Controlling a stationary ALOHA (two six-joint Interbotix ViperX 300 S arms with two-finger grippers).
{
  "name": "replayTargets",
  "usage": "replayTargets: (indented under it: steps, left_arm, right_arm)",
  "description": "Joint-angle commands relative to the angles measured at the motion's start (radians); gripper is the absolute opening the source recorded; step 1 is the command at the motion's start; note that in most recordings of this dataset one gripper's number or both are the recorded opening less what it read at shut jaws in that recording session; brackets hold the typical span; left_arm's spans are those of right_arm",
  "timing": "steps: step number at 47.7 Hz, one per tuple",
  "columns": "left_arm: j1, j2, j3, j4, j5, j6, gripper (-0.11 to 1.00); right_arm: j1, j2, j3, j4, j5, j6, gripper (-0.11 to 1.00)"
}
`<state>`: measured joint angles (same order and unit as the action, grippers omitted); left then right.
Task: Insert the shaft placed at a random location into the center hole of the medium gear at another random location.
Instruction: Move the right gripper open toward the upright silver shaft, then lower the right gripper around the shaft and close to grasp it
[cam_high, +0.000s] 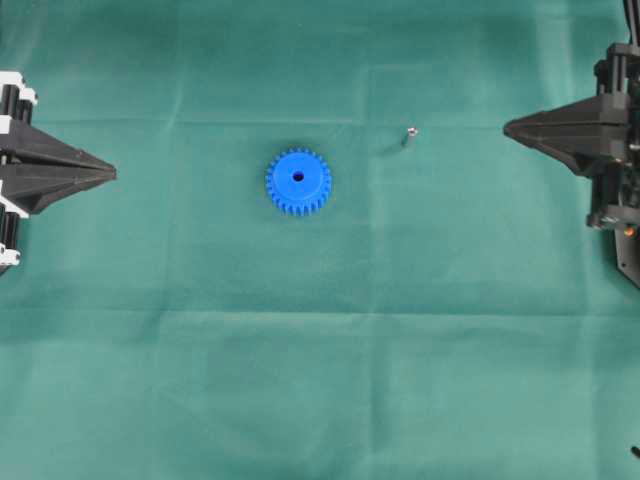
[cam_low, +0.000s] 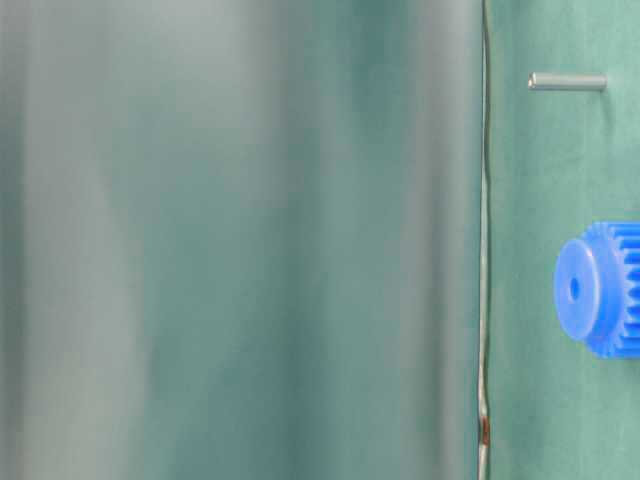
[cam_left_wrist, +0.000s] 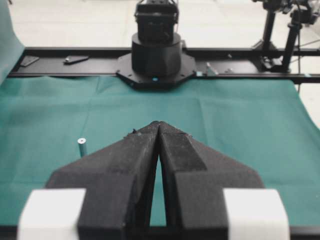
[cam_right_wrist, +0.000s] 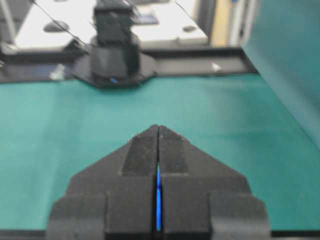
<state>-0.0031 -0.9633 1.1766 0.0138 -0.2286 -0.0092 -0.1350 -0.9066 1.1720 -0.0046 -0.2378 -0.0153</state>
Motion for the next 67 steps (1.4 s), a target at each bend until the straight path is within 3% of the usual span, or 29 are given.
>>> replayTargets:
  steps: [1, 4, 8, 20, 37, 67]
  left_arm:
    - [0.002, 0.003, -0.026, 0.003, -0.003, -0.002, 0.00]
    - [0.002, 0.003, -0.026, 0.005, -0.002, -0.002, 0.00]
    - [0.003, 0.003, -0.026, 0.005, -0.002, -0.002, 0.00]
    - [0.005, 0.011, -0.025, 0.003, -0.002, 0.000, 0.00]
    - [0.028, 0.012, -0.023, 0.005, -0.002, 0.000, 0.00]
    - [0.040, 0.012, -0.020, 0.003, 0.015, 0.002, 0.00]
  right_arm:
    - [-0.037, 0.031, -0.009, 0.003, 0.002, -0.008, 0.01]
    - [-0.071, 0.061, -0.006, 0.005, -0.002, -0.006, 0.03]
    - [-0.107, 0.107, -0.003, 0.009, -0.008, -0.006, 0.15]
    - [-0.183, 0.331, 0.000, 0.015, -0.080, -0.006, 0.82]
    - [-0.216, 0.650, -0.012, 0.023, -0.275, -0.006, 0.77]
    - [-0.215, 0.845, -0.064, 0.038, -0.357, 0.006, 0.77]
